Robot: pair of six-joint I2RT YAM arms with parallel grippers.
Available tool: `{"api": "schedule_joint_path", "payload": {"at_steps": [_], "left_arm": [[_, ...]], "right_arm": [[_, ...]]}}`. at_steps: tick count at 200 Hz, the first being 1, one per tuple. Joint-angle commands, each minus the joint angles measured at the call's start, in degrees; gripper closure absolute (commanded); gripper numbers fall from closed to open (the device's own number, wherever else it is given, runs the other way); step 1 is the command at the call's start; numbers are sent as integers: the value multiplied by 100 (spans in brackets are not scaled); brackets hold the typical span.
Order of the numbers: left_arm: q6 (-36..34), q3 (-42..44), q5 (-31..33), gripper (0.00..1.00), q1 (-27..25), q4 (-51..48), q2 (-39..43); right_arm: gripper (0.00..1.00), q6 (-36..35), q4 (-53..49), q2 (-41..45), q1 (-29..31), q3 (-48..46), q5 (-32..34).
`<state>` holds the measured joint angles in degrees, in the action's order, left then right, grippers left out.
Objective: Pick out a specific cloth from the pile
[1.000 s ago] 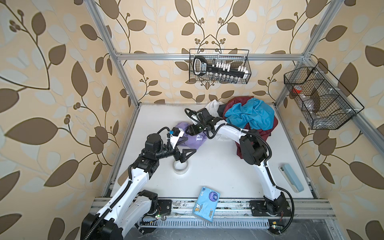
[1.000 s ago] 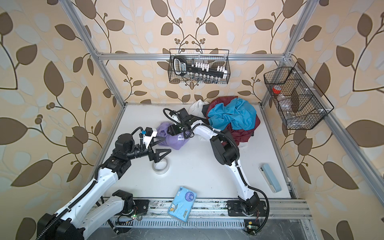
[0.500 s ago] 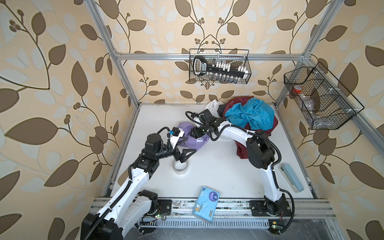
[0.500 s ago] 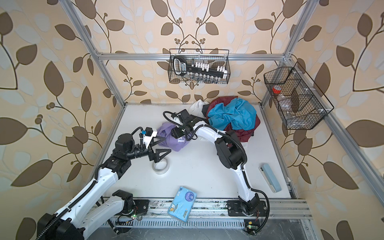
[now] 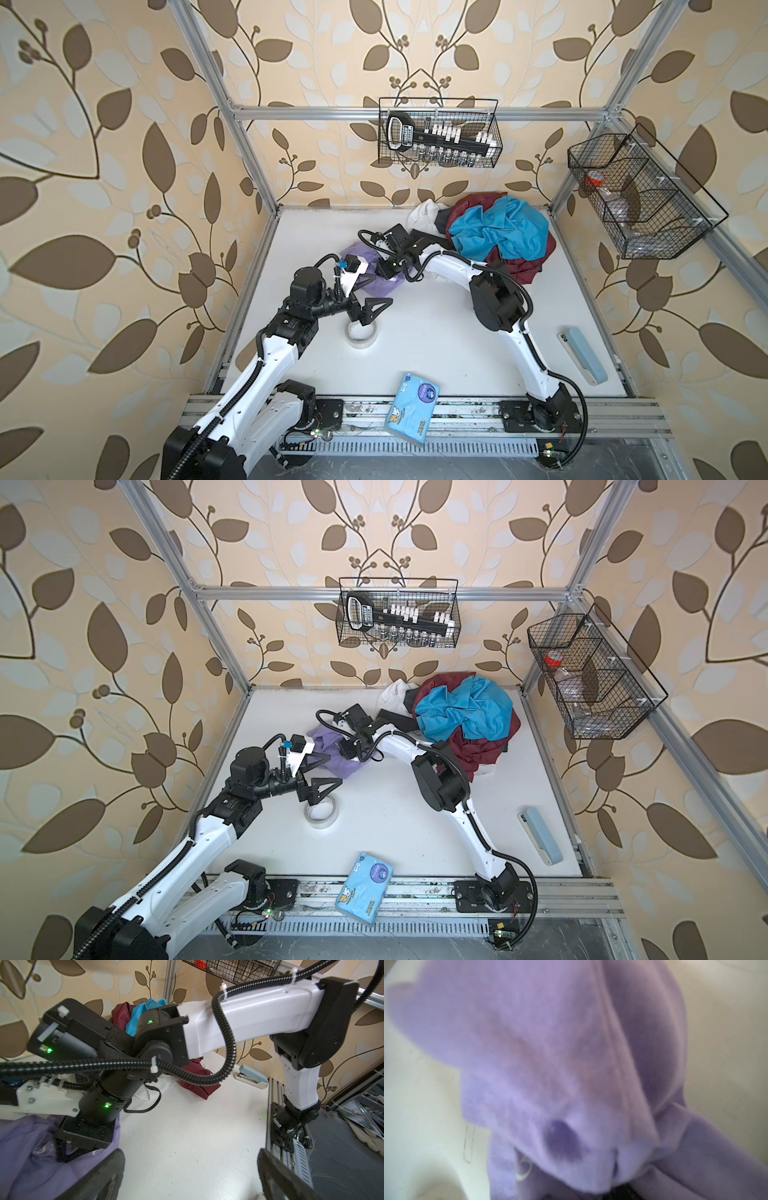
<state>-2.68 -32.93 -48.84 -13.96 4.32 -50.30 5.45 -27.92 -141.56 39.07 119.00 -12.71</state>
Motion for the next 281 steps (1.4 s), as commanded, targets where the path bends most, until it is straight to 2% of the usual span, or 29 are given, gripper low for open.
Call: {"api": "schedule_joint_path", "payload": {"at_steps": [1, 23, 56, 85, 129, 159, 181, 192, 195, 230, 281], "left_arm": [[-98, -155, 24, 1, -63, 87, 15], [-109, -153, 54, 1, -63, 78, 16], [-114, -153, 68, 1, -67, 78, 3], [-118, -170, 76, 1, -63, 69, -13], [-133, -170, 111, 1, -64, 34, -21], [-137, -170, 111, 1, -67, 25, 18], [-128, -174, 86, 1, -72, 32, 52], [-118, -171, 68, 1, -72, 48, 74], [-118, -170, 63, 1, -72, 49, 81], [-113, -152, 68, 1, -89, 60, 101], [-150, -159, 176, 1, -146, -9, 154]], "right_arm": [[73, 200, -180, -646, 44, 718, -396], [64, 373, 62, -1012, 209, 1369, -496], [55, 721, 1137, -1215, 301, 1474, -968], [52, 1195, 1955, -1510, 295, 1801, -1296], [51, 1924, 3108, -1783, 296, 2109, -1435], [38, 1820, 3190, -1551, 299, 1963, -1473], [17, 1563, 3181, -1021, 295, 1442, -1475], [2, 1405, 3105, -699, 299, 1149, -1353], [1, 1365, 3073, -611, 298, 1092, -1304], [0, 649, 2078, 410, 267, 341, -216], [0, 158, 897, 2036, 81, -1126, 1068]]}}
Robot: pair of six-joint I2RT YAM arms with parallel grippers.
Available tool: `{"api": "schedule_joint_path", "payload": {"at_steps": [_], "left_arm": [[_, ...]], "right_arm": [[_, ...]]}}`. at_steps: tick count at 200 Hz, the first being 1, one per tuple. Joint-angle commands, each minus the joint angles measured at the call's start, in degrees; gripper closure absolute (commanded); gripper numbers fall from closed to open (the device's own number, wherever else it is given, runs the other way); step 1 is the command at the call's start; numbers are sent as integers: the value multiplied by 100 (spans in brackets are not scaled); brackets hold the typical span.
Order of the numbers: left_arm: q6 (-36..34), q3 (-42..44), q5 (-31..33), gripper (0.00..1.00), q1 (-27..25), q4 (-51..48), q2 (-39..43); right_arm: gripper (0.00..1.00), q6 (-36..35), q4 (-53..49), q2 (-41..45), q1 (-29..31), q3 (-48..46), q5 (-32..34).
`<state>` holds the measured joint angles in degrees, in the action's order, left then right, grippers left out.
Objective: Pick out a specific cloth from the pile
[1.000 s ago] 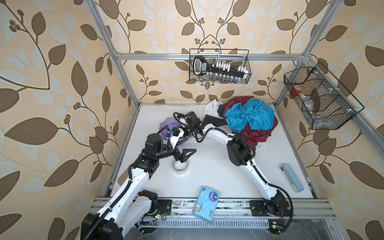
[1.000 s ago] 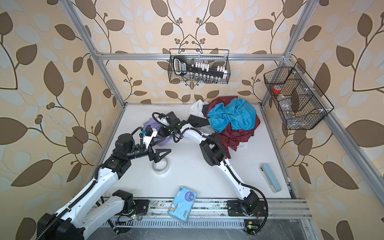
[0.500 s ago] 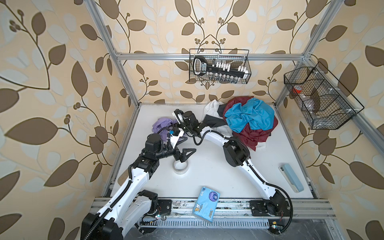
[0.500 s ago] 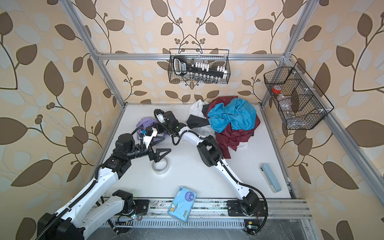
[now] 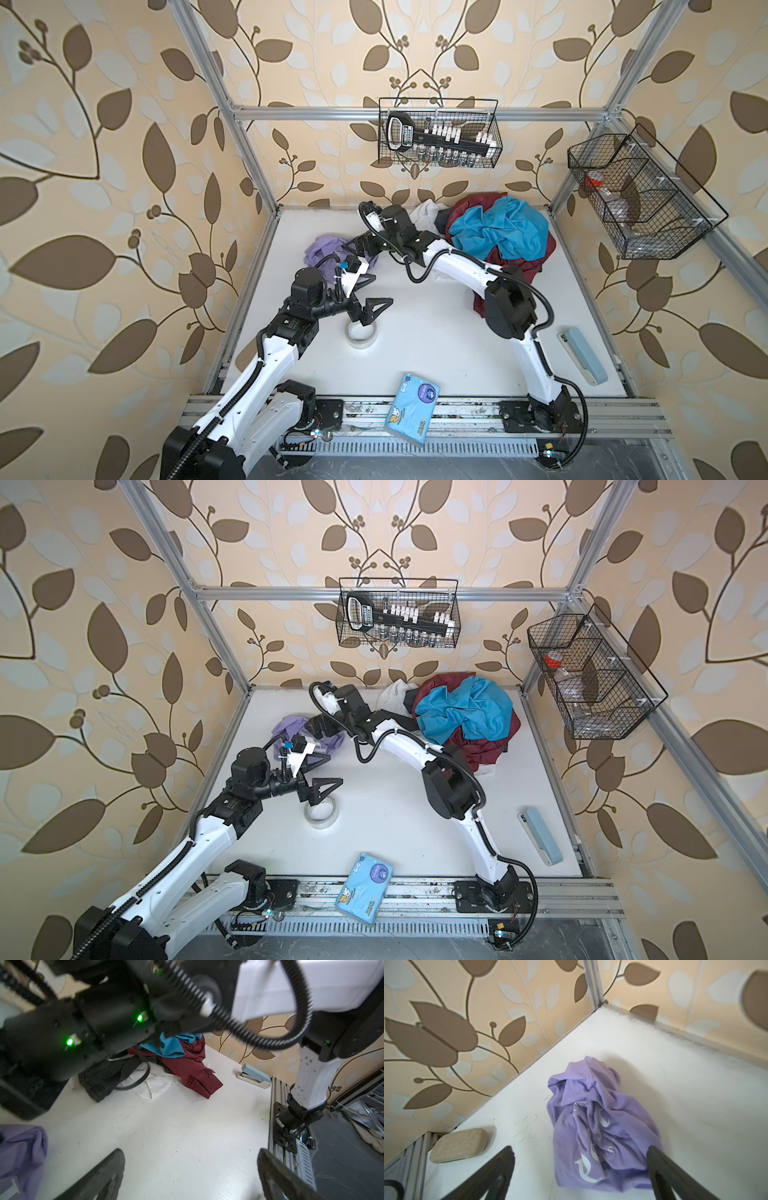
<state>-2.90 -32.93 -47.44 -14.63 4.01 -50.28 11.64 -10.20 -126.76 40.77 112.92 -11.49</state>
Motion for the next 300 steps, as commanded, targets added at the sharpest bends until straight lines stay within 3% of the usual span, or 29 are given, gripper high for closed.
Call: {"api": "schedule_joint_path", "payload": {"at_steps": [1, 21, 74, 99, 126, 133, 160, 191, 246, 278, 300], "left_arm": [[-126, -160, 48, 1, -81, 17, 151], [-183, -235, 684, 1, -270, -210, 253], [-280, -131, 3389, 1, -649, -298, 515], [-174, -40, 4977, 1, -699, -116, 421], [-58, 501, 7174, 1, -690, 987, 155], [-169, 610, 7498, 1, -682, 1206, 31], [-371, 779, 7561, 1, -625, 1769, -665], [-294, 997, 7952, 1, -299, 2435, -1285], [298, 1362, 6691, 1, 747, 3671, -2527], [486, 1475, 6051, 1, 1111, 4445, -3187], [492, 1375, 5694, 1, 1234, 4301, -3440]], "right_arm": [[1, -469, -895, 609, -88, -570, 990], [0, -566, -874, 1636, -429, -1632, 1637], [1, -411, -16, 4586, -1682, -4417, 1588], [0, -352, 453, 5844, -2418, -5659, 1706], [1, -1057, 1470, 6910, -2753, -7180, 1667], [1, -1263, 1722, 7074, -2788, -7500, 1720], [0, -1543, 2677, 7090, -3171, -8364, 1991], [0, -1251, 3714, 6192, -3795, -8912, 2349], [0, -1170, 5367, 4719, -4114, -9243, 1911], [0, -1015, 5472, 4646, -4408, -9209, 1367], [0, -989, 5639, 4761, -4476, -9342, 1222]]}}
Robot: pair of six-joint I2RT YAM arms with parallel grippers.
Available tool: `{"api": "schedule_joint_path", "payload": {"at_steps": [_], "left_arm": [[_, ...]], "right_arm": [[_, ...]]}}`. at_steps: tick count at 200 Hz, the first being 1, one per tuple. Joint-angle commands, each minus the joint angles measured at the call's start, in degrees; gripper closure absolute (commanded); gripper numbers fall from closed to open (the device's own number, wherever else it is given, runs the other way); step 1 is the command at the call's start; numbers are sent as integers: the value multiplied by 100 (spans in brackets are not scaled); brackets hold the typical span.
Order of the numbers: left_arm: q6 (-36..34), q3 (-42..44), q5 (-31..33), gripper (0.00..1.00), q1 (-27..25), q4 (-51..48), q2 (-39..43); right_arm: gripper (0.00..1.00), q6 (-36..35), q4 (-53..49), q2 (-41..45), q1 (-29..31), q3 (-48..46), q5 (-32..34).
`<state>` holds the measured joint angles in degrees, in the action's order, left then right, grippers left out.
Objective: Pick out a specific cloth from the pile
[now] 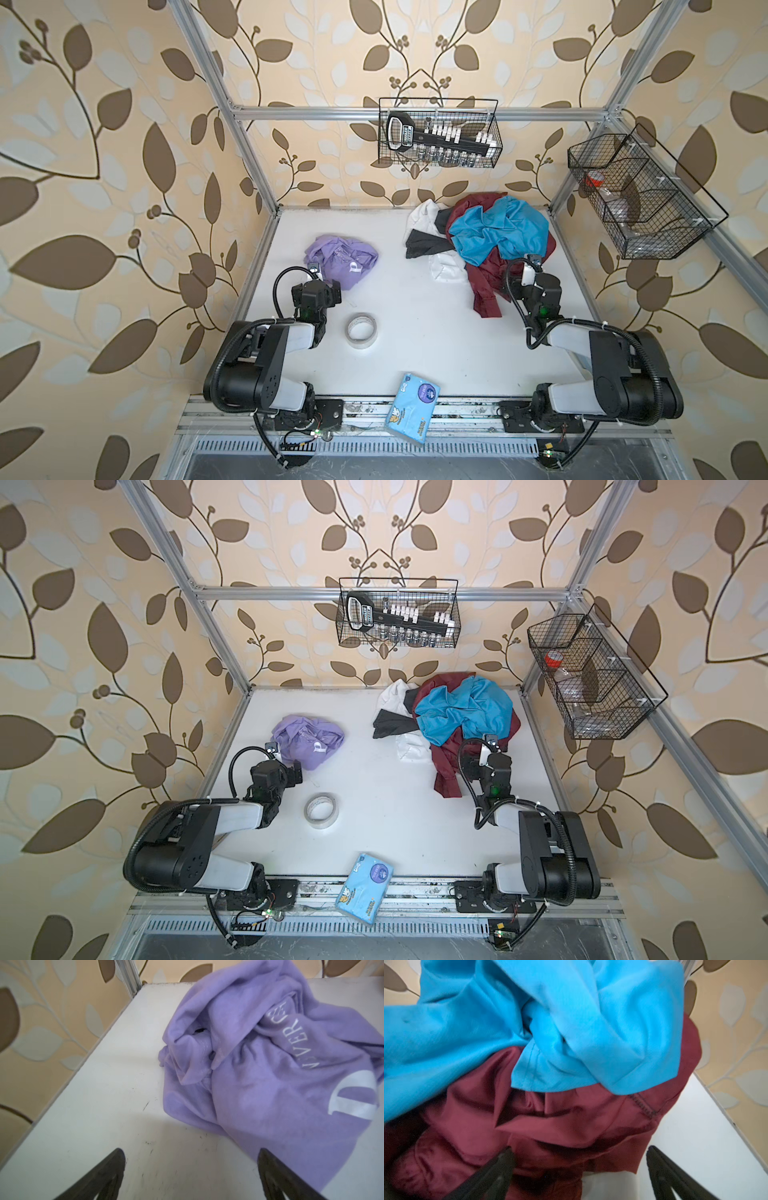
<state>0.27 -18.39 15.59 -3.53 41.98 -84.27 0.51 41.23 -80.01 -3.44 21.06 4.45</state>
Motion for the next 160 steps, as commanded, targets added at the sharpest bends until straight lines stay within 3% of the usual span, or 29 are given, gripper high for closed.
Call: {"api": "schedule_joint_path", "payload": {"at_steps": [1, 49, 79, 115, 160], "left_arm": [[171, -73, -628, 1, 128, 513, -35], [-22, 242, -1060, 1, 140, 1089, -5], [46, 82, -924, 1, 142, 816, -54], [250, -312, -628, 1, 212, 174, -169], [254, -296, -634, 1, 212, 154, -134]], "right_arm": [[0, 124, 515, 102, -53, -173, -386], [0, 85, 1815, 789, -62, -1190, -838], [0, 92, 2043, 850, -62, -1322, -1215], [0, 179, 2121, 865, -64, -1368, -956], [0, 201, 2788, -430, -60, -1045, -1122]]}}
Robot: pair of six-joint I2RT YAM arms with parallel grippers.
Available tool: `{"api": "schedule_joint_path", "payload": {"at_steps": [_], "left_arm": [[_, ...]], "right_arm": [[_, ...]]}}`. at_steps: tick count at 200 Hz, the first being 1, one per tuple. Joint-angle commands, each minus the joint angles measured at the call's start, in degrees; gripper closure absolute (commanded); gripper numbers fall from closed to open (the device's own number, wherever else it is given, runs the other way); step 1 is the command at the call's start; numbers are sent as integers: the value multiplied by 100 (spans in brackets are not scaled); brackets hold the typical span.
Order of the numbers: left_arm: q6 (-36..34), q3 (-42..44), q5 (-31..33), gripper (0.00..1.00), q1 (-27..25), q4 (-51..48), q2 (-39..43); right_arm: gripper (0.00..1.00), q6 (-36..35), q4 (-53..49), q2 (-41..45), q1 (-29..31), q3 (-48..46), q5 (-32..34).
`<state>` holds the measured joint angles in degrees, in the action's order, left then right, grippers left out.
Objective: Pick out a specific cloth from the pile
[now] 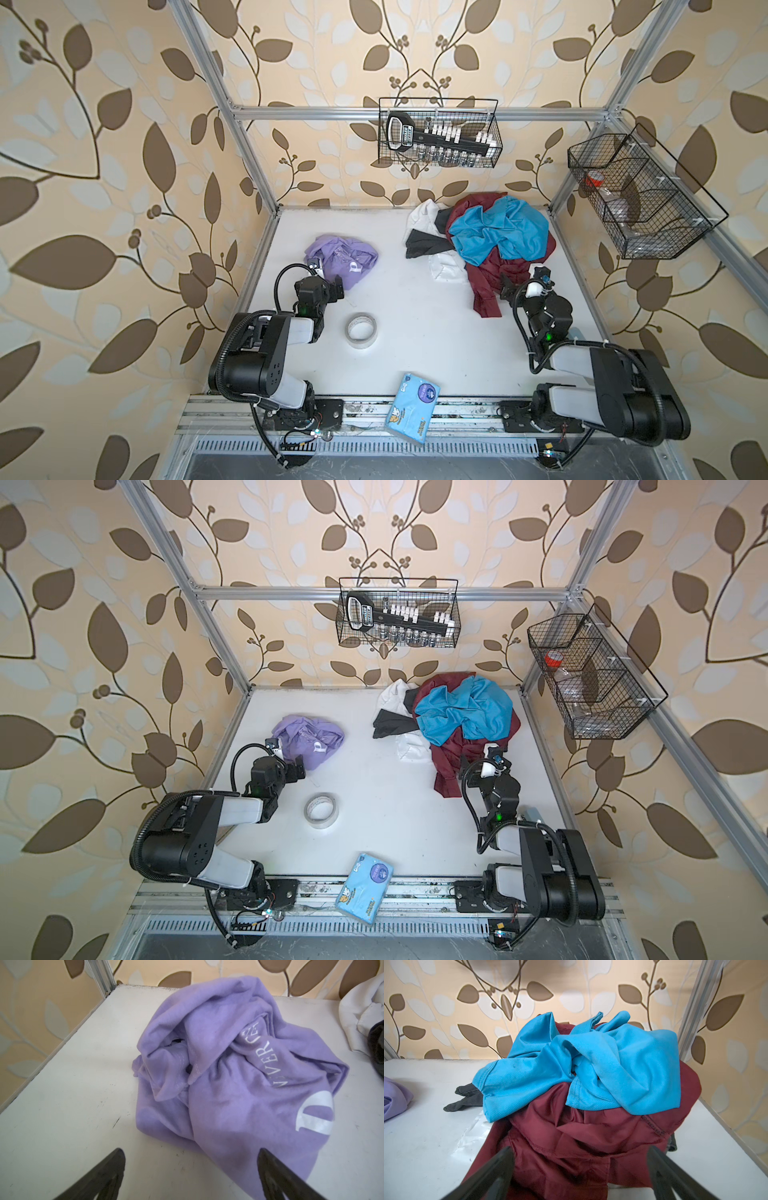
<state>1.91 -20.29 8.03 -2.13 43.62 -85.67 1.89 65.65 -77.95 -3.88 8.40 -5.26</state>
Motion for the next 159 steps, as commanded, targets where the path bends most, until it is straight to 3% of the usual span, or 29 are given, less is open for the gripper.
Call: {"api": "schedule_joint_path", "payload": {"at_steps": [1, 22, 159], "left_arm": [[90, -106, 121, 1, 72, -10, 6], [90, -100, 128, 1, 72, -2, 25], [4, -170, 11, 1, 55, -105, -12]], "right_arm": [[0, 60, 345, -652, -16, 239, -156], [0, 32, -100, -748, -32, 472, -244], [0, 31, -45, -783, -27, 479, -240]]}}
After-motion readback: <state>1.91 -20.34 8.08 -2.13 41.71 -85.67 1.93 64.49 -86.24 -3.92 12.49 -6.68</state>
